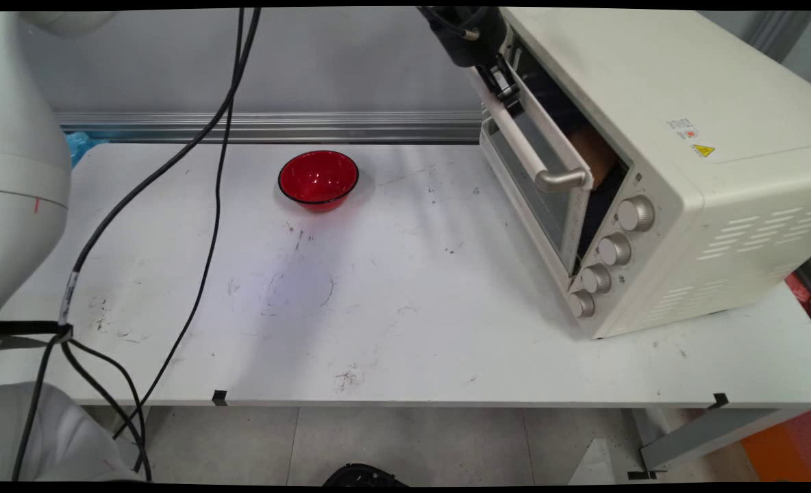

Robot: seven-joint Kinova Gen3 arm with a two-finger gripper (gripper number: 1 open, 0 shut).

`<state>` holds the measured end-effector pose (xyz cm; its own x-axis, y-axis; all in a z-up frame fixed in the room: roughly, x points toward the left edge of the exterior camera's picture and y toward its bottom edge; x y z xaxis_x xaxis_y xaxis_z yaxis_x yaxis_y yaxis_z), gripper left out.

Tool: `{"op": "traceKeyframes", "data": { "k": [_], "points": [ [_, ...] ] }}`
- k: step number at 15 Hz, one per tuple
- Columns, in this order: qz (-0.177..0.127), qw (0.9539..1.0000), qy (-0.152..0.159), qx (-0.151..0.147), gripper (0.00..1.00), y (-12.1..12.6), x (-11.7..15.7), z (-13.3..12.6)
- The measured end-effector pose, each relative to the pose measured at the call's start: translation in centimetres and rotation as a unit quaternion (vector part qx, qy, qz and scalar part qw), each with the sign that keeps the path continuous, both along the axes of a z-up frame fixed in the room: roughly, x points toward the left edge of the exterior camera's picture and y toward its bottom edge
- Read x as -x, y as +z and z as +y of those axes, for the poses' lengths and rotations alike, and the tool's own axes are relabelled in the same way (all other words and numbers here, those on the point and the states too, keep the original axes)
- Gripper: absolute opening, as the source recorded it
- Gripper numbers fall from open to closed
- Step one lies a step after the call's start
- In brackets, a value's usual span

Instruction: Open the oven

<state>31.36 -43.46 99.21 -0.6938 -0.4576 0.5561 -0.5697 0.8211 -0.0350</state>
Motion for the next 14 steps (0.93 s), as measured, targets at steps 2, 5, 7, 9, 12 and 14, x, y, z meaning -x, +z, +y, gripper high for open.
{"op": "traceKeyframes", "data": {
  "k": [2,5,7,9,12,14],
  "points": [
    [-0.002,1.0000,0.001,-0.001,0.00,-0.1,-0.4,0.2],
    [-0.007,1.0000,0.003,0.001,0.00,-0.3,-1.1,0.8],
    [-0.010,0.9999,0.003,0.002,0.00,-0.5,-1.5,1.0],
    [-0.015,0.9999,0.003,0.002,0.00,-0.7,-2.1,1.5],
    [-0.020,0.9998,0.004,0.002,0.00,-1.2,-3.1,2.2],
    [-0.021,0.9998,0.002,0.003,0.00,-1.5,-3.6,2.6]
  ]
}}
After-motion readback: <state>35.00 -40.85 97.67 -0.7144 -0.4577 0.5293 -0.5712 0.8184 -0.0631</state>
